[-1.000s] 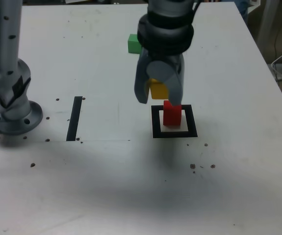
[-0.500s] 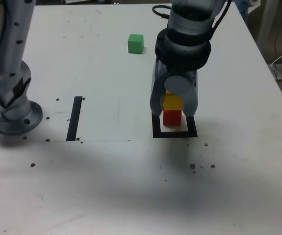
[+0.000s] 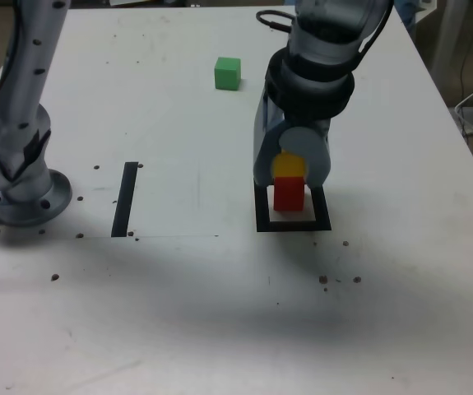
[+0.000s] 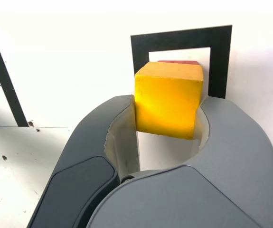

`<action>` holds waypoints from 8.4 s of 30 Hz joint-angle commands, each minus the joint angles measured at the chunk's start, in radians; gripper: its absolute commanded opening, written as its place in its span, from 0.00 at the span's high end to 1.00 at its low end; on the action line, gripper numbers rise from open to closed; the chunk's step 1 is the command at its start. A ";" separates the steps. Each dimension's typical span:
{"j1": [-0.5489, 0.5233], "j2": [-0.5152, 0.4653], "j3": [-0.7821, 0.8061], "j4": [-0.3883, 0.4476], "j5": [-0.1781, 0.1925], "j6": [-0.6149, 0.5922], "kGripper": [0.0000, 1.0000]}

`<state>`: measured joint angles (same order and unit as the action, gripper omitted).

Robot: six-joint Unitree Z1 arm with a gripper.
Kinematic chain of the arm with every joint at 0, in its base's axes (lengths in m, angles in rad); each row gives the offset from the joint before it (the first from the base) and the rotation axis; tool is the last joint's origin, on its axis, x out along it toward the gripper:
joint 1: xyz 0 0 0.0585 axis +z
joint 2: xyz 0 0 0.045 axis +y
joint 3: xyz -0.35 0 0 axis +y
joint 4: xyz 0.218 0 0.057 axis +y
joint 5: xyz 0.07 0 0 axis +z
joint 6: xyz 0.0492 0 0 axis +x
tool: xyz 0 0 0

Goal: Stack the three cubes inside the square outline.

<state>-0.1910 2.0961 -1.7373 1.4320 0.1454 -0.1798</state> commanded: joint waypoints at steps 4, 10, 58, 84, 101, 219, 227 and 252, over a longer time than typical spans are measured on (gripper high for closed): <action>0.002 -0.005 0.005 0.020 -0.019 0.005 0.74; 0.000 -0.004 0.009 0.011 -0.048 0.008 0.74; 0.029 0.002 0.027 -0.053 -0.062 0.058 0.66; 0.031 -0.012 0.045 -0.036 -0.048 0.066 0.00; 0.040 -0.152 0.070 0.011 -0.098 0.043 0.00; 0.686 -0.131 0.090 -0.156 0.117 0.829 0.85; 0.528 -0.193 0.080 -0.041 0.096 0.683 0.85; 0.154 -0.199 0.013 0.087 -0.031 0.272 0.84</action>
<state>-0.0224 1.8793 -1.7041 1.5092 0.1160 0.1056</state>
